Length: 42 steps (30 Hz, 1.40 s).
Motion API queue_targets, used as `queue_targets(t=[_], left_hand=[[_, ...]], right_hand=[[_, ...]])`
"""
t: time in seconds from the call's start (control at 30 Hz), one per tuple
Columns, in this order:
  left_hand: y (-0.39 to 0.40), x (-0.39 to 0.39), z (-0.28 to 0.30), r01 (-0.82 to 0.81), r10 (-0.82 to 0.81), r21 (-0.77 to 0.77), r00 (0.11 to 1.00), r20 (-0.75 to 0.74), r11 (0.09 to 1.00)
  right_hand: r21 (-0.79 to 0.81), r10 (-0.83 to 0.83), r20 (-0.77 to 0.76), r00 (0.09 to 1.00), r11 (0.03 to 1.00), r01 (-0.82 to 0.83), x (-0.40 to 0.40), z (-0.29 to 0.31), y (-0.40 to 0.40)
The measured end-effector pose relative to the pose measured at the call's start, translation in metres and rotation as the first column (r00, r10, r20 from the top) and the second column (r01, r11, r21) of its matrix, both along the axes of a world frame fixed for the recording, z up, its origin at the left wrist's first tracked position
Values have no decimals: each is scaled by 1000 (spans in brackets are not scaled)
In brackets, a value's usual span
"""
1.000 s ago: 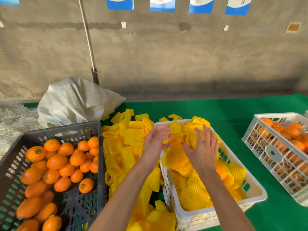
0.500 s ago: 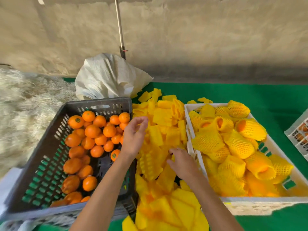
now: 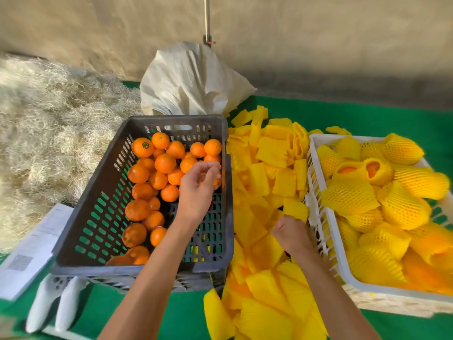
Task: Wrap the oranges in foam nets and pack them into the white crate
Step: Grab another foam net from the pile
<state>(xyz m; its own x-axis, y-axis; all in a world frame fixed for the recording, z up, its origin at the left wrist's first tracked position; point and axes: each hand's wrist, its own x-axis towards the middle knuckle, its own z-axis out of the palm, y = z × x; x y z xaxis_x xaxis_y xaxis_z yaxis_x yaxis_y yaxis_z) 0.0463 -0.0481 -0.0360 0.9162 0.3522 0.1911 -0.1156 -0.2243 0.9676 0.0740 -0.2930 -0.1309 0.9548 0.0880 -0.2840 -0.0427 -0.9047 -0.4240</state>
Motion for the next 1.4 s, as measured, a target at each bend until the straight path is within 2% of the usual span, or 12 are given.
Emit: queue_targets(t=[0.1,0.27,0.33,0.43,0.57,0.73,0.83,0.93,1.07,1.17,1.27,1.4], left_hand=[[2,-10,12,19,-19,-10,1000,-15,1000],[-16,-26,39,253,-260,-72,960,-102,965],[-24,-31,44,332,-333,-29,937,-107,943],[-32,-39,43,324,-320,80,945,-63,942],[-30,-43,39,38,-41,53,998,48,998],[-22,-50,34,-122,129,-75,986,105,990],[-17,-56,29,-110,127,-119,980,151,987],[-7,-64,22,-36,60,-134,981,184,990],[3,-69,21,56,-35,-146,989,145,988],[18,-66,22,68,-56,-155,995,85,986],[28,-63,21,76,-75,-145,997,9,987],[51,-50,15,157,-158,-20,985,-74,987]], right_hand=[[41,-43,342,939,999,31,-2,44,10],[332,-233,755,613,942,-51,-25,120,49],[452,-294,721,628,886,-104,-35,134,66],[719,-377,429,821,692,-58,-42,143,85],[850,-270,266,925,519,-93,-51,143,98],[462,5,437,899,857,-229,-52,126,110],[142,277,417,866,921,-363,-46,122,122],[335,134,375,917,903,-268,-35,125,133],[846,-303,62,951,521,111,-28,128,154],[922,-250,-329,910,124,368,-20,123,173],[880,-25,-474,880,28,475,-15,113,185],[837,8,-547,837,17,547,-9,96,195]])
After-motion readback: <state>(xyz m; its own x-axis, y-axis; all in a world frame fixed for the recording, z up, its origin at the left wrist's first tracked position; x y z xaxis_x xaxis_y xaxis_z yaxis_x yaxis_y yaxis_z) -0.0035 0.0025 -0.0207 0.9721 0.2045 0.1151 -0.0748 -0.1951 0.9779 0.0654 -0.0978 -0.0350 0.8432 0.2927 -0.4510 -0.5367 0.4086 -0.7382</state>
